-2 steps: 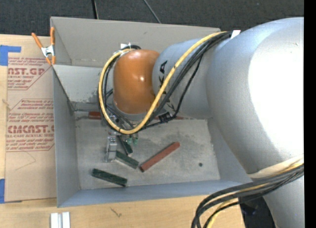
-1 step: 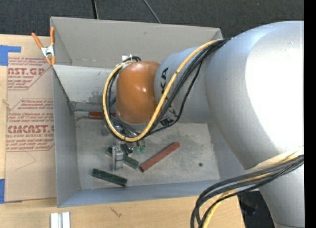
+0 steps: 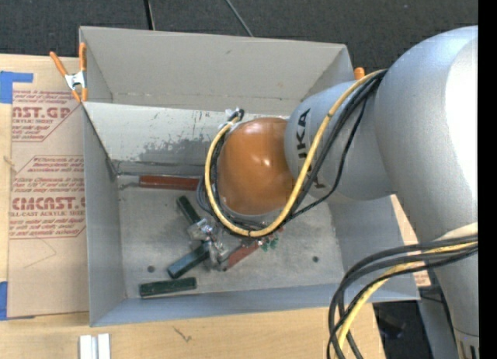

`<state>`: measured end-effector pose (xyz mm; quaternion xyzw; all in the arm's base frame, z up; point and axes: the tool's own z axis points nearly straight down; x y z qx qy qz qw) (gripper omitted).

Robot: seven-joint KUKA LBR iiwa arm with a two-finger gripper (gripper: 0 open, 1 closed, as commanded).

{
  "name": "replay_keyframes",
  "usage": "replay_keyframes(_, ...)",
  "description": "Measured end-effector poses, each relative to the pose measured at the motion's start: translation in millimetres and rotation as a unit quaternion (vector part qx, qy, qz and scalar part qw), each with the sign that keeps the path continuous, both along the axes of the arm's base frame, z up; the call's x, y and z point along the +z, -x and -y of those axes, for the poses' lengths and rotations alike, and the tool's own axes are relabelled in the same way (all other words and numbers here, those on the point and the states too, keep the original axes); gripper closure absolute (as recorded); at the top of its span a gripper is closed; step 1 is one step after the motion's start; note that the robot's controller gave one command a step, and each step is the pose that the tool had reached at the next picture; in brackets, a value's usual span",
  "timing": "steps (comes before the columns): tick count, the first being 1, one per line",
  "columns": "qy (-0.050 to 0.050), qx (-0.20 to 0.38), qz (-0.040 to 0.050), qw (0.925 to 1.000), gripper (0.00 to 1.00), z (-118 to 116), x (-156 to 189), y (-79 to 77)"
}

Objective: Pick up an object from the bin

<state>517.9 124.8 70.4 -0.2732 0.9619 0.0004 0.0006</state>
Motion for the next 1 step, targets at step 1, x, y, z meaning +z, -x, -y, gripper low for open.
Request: replay_keyframes(1, 0.000, 0.000, 0.0000, 1.0000, 1.00, 0.0, -0.1, 0.0)
